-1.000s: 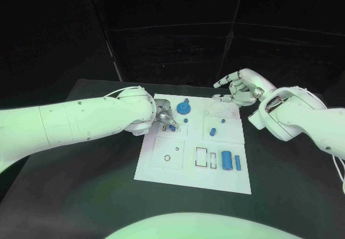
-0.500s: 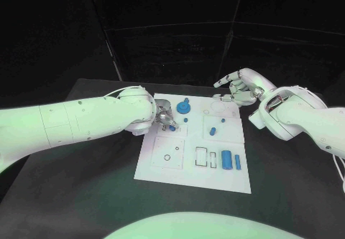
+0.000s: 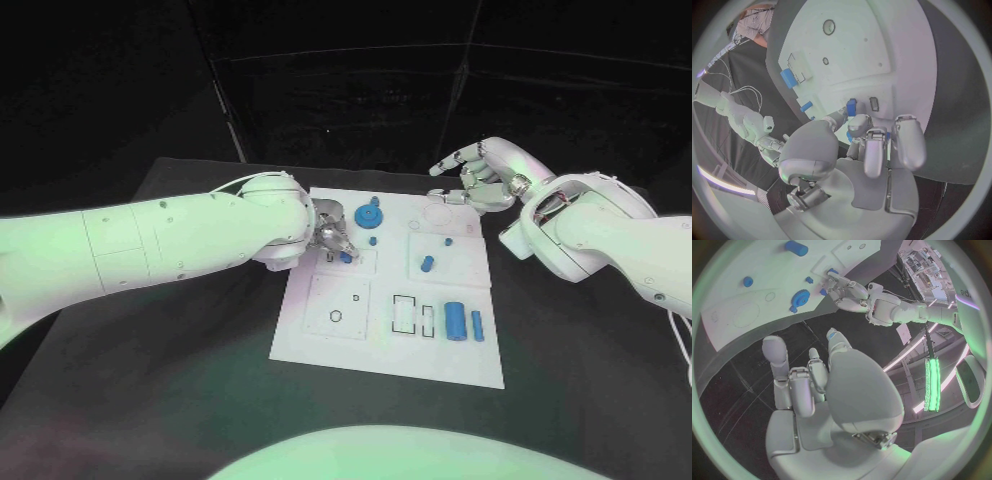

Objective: Assemble the parts on the task board

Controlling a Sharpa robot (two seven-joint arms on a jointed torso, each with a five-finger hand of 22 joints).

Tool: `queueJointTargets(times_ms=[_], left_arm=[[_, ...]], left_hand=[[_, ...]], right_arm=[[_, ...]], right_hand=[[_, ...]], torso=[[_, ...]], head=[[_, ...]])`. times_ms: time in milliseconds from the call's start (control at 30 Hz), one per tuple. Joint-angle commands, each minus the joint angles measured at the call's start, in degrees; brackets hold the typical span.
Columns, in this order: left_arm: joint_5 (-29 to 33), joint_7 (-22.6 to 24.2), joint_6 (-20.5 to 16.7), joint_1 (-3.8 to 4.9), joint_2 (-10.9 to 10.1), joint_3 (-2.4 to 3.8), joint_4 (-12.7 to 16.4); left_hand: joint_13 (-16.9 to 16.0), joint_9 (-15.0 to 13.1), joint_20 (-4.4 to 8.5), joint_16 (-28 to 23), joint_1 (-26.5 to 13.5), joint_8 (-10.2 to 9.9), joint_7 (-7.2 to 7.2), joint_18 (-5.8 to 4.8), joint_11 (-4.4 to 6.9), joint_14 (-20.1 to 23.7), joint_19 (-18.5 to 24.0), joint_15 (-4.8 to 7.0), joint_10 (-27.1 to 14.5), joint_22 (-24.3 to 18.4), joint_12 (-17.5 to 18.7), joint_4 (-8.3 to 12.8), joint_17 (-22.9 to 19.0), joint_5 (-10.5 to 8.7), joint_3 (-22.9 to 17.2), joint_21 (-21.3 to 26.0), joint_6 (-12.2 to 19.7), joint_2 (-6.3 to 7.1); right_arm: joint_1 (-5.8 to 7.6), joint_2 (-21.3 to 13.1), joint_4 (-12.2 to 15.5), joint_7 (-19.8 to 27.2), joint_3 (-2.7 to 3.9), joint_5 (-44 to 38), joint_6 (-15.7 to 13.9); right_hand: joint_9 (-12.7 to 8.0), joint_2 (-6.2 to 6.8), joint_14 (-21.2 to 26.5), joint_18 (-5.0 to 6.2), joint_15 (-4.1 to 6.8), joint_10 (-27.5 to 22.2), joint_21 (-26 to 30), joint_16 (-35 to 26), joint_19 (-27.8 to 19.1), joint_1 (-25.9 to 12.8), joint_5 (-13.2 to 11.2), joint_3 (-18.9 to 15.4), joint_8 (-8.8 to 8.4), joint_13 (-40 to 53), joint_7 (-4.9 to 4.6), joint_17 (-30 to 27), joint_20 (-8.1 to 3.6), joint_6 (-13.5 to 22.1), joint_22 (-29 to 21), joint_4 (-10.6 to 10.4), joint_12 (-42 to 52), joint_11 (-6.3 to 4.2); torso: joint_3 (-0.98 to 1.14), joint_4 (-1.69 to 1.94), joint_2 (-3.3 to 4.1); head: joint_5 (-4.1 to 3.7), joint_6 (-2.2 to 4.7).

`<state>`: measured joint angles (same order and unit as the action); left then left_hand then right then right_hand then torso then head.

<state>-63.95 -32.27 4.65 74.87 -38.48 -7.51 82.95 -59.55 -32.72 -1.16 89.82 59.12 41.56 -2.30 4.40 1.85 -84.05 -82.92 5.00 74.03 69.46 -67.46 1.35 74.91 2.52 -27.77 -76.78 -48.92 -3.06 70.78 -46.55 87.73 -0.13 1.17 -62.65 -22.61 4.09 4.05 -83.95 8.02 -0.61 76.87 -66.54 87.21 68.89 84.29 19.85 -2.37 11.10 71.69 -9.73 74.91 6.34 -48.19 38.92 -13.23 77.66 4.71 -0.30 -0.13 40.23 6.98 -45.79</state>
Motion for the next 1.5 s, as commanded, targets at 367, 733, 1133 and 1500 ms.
queueJointTargets(times_ms=[367, 733, 1133, 1500], left_arm=[[0.5, -0.9, 3.5, -0.23, 1.1, -0.36, -1.2], [0.6, -1.0, 4.4, -0.23, 1.6, -0.39, -1.9], [1.3, -1.9, 4.9, -0.23, 2.0, -0.4, -2.2], [1.3, -2.2, 3.4, -0.23, 1.9, -0.39, -2.6]], left_hand=[[-0.6, -0.6, 0.52, 0.2, -2.1, 1.2, 0.54, -0.26, 0.38, -5.9, -0.4, 0.61, 0.9, 0.6, -1.0, 3.8, 15.1, 0.16, -4.4, -0.6, -1.4, 0.8], [-1.1, -1.0, 0.79, 0.2, -3.4, 1.8, 0.89, -0.36, 0.69, -5.9, -0.6, 0.9, 1.4, 1.1, -1.4, 2.1, 15.1, 0.15, -2.6, -0.9, -2.0, 0.81], [-1.6, -1.2, 1.0, 0.2, -6.8, 1.8, 1.04, -0.46, 0.82, -5.9, -0.9, 1.06, 1.9, 1.6, -1.9, -1.1, 15.1, 0.15, 0.2, -1.1, -2.5, 0.94], [-1.6, -1.5, 1.08, 0.2, -11.4, 2.1, 1.15, -0.5, 0.9, -5.9, -1.0, 1.11, 2.0, 1.9, -2.0, -3.8, 15.1, 0.15, 7.9, -1.2, -3.1, 5.93]], right_arm=[[0.09, 0.0, 0.2, 0.0, 0.04, 0.1, 0.4], [0.09, 0.0, 0.2, 0.1, 0.04, 0.1, 0.3], [0.09, 0.1, -0.1, 0.2, 0.04, 0.1, 0.2], [0.09, 0.2, -0.3, 0.5, 0.04, 1.2, -0.2]], right_hand=[[-0.1, -0.81, -4.4, 0.64, 0.48, 0.3, 0.3, -0.2, -0.1, 0.0, -0.2, -0.1, 0.31, 0.0, 0.06, 7.8, -0.25, -0.5, 0.0, 0.3, 0.1, -0.09], [-0.1, -0.82, -4.4, 0.65, 0.48, 0.3, 0.3, -0.2, -0.1, -0.1, -0.2, -0.1, 0.32, 0.0, 0.06, 7.8, -0.26, -0.5, -0.1, 0.3, 0.1, -0.09], [-0.2, -0.98, -4.3, 0.74, 0.47, 0.1, 0.7, -0.4, -0.3, -1.6, -2.2, -1.1, 0.36, -0.3, 0.05, 7.4, -0.27, -0.3, -0.8, 0.0, 0.0, -0.06], [-0.3, -1.05, -4.1, 1.01, 0.41, -1.2, 1.6, -1.0, -1.1, -2.3, -2.7, -1.7, 0.14, -1.9, -0.08, 6.3, -0.23, 0.3, -2.5, -0.2, -1.1, 0.05]], torso=[[0.01, -0.06, -0.01], [0.01, -0.01, 0.02], [-0.02, -0.04, 0.0], [-0.03, 0.02, 0.0]], head=[[-0.04, -0.02], [-0.15, -0.02], [-0.2, 0.03], [-0.23, 0.13]])
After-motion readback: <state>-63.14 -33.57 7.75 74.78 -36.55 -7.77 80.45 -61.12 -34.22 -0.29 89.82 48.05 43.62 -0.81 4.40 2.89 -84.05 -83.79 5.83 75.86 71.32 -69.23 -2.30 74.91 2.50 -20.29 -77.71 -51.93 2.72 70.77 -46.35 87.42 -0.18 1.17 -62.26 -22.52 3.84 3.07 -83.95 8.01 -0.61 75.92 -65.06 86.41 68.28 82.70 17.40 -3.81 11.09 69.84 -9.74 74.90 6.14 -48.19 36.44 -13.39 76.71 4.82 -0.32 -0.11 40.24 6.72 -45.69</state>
